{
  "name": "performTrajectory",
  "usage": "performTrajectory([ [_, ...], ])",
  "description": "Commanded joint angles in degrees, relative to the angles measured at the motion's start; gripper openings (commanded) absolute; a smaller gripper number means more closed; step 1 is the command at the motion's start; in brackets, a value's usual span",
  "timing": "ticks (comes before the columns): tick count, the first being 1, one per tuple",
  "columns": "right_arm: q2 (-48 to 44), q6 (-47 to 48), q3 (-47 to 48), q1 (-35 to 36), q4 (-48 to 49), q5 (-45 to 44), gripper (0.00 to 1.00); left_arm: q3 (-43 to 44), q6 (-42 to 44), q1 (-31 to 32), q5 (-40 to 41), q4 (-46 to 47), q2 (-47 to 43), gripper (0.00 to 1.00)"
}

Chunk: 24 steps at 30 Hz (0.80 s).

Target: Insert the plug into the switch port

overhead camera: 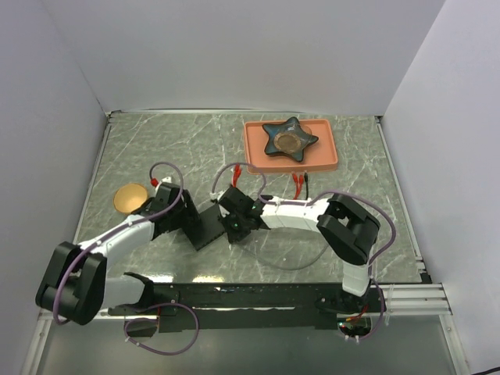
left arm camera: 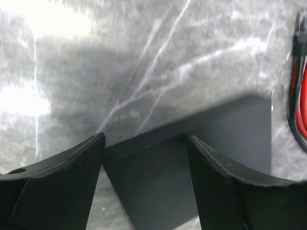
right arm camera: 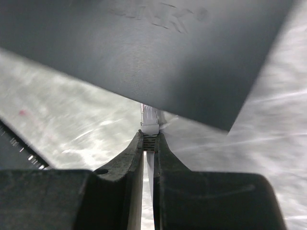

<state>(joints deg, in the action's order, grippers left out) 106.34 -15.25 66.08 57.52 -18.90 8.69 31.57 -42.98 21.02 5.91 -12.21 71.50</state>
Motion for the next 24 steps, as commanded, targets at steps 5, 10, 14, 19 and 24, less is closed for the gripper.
performTrajectory([
  [5, -0.52, 1.79, 2.91, -1.71, -0.71, -4.03, 0.00, -4.68, -2.98, 0.69, -3.98, -0.89, -7.42, 0.72],
  [10, -3.33, 2.76, 0.19, -0.56, -0.88, -3.41, 0.00, -1.70, -2.90, 0.69, 0.14, -5.35, -8.75, 0.76],
  [14, -5.35, 3.12, -1.92, 0.58, -0.62, -3.42, 0.00, 2.00, -1.84, 0.61, 4.45, -7.30, -7.26, 0.79],
  [19, -6.94, 2.33, -3.77, 2.51, 1.49, -3.15, 0.00, 4.20, -0.79, 0.52, 4.90, -5.82, -4.54, 0.79],
  [24, -5.28, -0.22, -2.81, 4.44, 3.34, -4.29, 0.00, 3.94, 0.44, 0.52, 0.96, 0.32, -0.23, 0.77],
])
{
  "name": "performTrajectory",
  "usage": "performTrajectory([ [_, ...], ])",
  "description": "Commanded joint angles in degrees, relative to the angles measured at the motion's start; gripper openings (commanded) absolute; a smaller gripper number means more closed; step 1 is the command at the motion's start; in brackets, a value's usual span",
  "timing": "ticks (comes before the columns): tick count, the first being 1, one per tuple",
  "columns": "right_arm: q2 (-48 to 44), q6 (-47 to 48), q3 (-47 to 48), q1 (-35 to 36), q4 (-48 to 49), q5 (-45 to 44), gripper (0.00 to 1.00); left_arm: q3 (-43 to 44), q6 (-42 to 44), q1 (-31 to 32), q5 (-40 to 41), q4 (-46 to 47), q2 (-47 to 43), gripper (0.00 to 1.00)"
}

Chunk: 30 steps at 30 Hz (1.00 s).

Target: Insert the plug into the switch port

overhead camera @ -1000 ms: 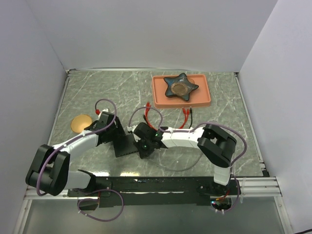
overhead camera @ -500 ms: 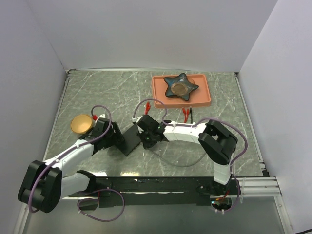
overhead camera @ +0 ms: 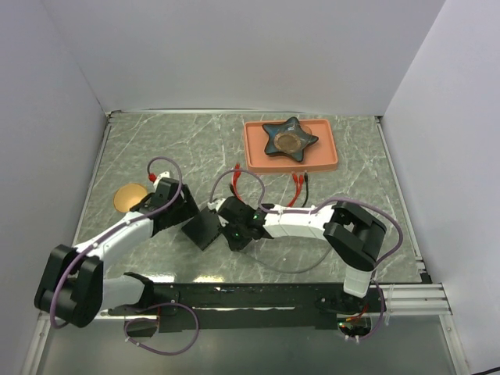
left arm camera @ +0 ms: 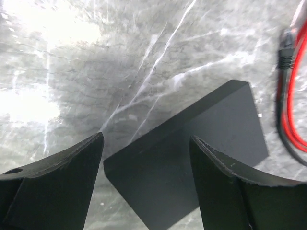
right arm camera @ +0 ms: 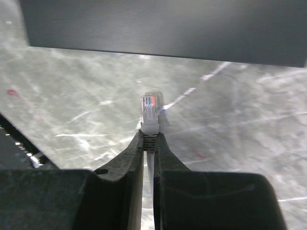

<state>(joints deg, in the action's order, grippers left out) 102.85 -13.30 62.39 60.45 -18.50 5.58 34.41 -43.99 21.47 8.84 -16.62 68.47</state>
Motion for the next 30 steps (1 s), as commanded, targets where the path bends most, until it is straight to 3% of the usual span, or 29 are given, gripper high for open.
performTrajectory([
  [1, -1.43, -2.60, 1.15, 2.04, 3.55, -1.45, 0.00, 0.48, 1.54, 0.06, -2.42, 5.63, 4.03, 0.77],
  [13, 1.47, -8.32, 2.82, 2.84, 8.04, -3.56, 0.00, -4.97, -1.45, 0.06, -6.37, 10.82, 3.96, 0.75],
  [30, 4.29, -9.02, 6.25, 2.92, 8.31, -2.86, 0.00, -5.06, -1.45, 0.06, -7.87, 11.35, 5.01, 0.74],
])
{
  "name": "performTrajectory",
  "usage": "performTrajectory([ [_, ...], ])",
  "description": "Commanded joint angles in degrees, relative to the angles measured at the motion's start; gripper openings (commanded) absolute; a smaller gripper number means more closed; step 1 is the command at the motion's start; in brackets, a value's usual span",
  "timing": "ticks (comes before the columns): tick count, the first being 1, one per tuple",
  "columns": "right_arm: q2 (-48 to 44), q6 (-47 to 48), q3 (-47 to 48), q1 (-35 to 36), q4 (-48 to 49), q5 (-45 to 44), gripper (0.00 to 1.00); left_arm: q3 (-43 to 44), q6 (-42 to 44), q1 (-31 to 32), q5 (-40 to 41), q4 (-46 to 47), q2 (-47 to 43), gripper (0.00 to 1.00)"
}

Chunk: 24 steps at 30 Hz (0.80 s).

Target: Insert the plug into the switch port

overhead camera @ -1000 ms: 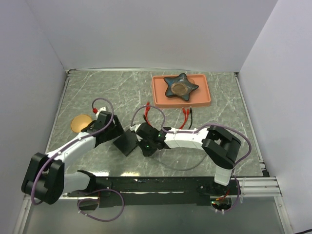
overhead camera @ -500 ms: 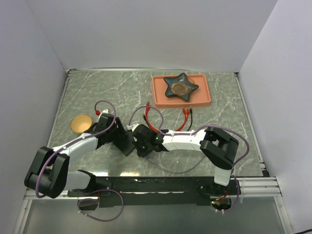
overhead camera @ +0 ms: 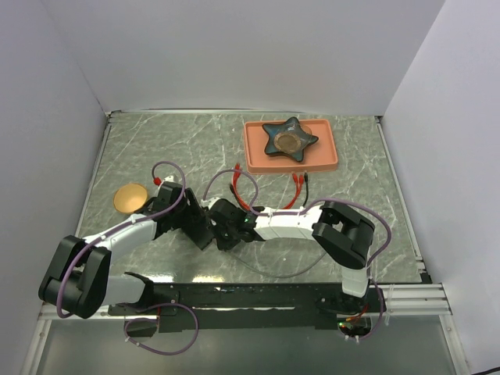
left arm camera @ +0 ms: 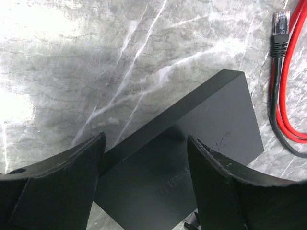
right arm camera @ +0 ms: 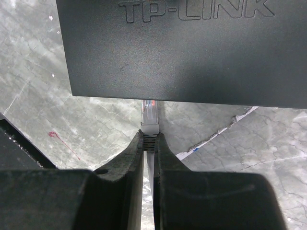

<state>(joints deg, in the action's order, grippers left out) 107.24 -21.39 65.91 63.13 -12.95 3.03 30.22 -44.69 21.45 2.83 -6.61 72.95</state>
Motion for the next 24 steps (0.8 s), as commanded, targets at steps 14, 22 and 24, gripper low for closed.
performTrajectory([
  [14, -2.12, -2.08, 2.65, 0.94, 3.37, -0.30, 0.00, -0.95, -1.37, 0.17, -1.60, 1.25, 1.23, 0.73],
  [22, -0.46, -2.96, 4.40, 0.94, 2.75, -1.79, 0.00, -1.13, -1.28, 0.17, -1.78, 0.90, 0.27, 0.73],
  [24, -0.37, -3.40, 4.23, 0.94, 3.10, -2.32, 0.00, -1.21, -1.19, 0.17, -1.78, 0.72, 0.09, 0.73],
])
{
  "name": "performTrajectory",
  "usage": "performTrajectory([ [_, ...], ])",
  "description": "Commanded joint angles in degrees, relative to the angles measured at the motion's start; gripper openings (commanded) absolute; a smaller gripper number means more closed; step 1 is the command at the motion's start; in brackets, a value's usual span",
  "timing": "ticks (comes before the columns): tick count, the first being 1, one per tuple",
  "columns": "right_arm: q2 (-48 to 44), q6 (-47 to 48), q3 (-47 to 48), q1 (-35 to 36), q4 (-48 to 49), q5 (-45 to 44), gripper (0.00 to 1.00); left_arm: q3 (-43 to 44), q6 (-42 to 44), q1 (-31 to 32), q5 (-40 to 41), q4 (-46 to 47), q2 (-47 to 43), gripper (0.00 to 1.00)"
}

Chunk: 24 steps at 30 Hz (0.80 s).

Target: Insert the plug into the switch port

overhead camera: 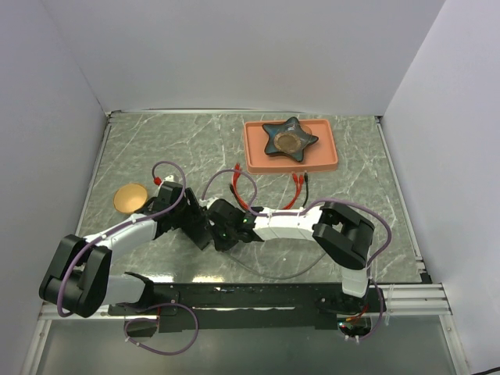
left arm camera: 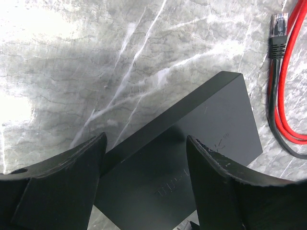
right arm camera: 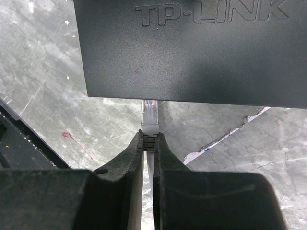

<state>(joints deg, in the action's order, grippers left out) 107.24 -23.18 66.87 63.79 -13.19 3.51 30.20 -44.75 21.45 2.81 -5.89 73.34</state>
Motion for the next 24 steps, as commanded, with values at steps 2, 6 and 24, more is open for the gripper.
performTrajectory([
  [2, -0.71, -1.87, 3.18, 0.28, 3.52, -3.15, 0.00, -1.37, -1.13, 0.17, -1.67, -0.17, -0.48, 0.73],
  [6, -0.37, -2.57, 3.79, 0.19, 3.26, -3.33, 0.00, -1.54, -1.21, 0.17, -1.75, -0.17, -0.83, 0.73],
  [24, 2.45, 1.20, 4.85, 0.46, 7.91, -10.45, 0.00, -2.69, -1.13, 0.26, -5.35, 1.84, -1.45, 0.73],
])
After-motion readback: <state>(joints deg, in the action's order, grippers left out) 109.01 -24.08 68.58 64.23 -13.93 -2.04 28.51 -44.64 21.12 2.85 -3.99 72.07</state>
